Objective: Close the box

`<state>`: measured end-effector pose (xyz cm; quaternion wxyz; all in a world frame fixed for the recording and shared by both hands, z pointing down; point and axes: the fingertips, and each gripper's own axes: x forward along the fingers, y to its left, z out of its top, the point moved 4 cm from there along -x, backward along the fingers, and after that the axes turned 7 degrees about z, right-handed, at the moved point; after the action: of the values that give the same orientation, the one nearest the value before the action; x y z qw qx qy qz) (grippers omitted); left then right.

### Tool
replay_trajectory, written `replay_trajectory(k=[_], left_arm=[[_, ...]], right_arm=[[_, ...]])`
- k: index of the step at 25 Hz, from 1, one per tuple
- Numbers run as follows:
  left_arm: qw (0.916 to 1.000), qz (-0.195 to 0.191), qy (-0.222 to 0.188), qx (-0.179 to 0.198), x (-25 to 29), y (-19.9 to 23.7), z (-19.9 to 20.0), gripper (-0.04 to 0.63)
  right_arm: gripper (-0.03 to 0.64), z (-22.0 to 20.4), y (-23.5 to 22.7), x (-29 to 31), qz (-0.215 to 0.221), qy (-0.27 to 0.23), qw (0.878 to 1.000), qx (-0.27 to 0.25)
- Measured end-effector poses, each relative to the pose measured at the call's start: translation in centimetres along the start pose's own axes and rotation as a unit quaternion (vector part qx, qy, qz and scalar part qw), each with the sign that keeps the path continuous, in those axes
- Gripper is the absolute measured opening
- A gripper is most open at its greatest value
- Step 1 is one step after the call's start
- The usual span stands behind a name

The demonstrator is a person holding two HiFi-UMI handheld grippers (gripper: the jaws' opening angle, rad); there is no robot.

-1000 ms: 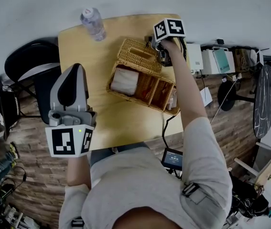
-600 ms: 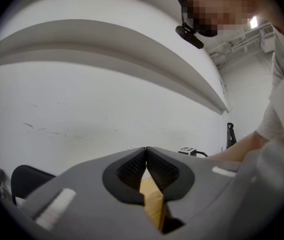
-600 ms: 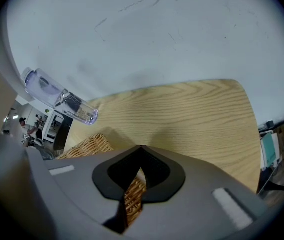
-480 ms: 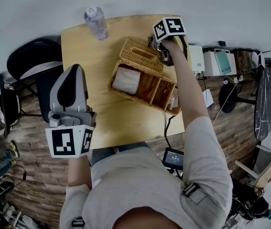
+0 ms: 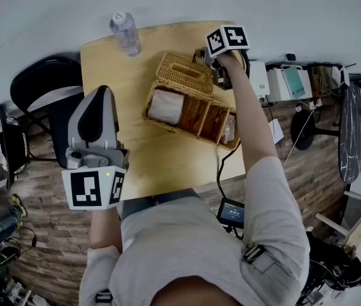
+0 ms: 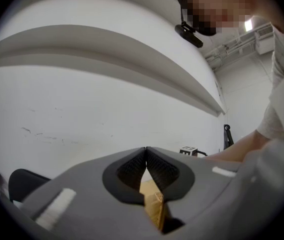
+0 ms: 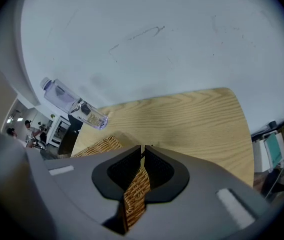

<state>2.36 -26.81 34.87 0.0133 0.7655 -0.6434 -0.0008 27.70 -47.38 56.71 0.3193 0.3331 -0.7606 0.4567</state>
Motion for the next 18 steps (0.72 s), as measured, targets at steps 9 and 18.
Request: replay_trajectory(k=[9, 18], left_arm=[[0.9999, 0.012, 0.009, 0.000, 0.1, 0.6, -0.3, 0.058], [0.9997, 0.022, 0.013, 0.003, 0.6, 1.4, -0.6, 0.058]], right_arm=[[0.052, -0.3, -0.8, 1.8, -0.012, 0.031, 0.999, 0.027], [0.052, -0.6, -0.5, 3.7, -0.003, 0.089, 0.996, 0.019]])
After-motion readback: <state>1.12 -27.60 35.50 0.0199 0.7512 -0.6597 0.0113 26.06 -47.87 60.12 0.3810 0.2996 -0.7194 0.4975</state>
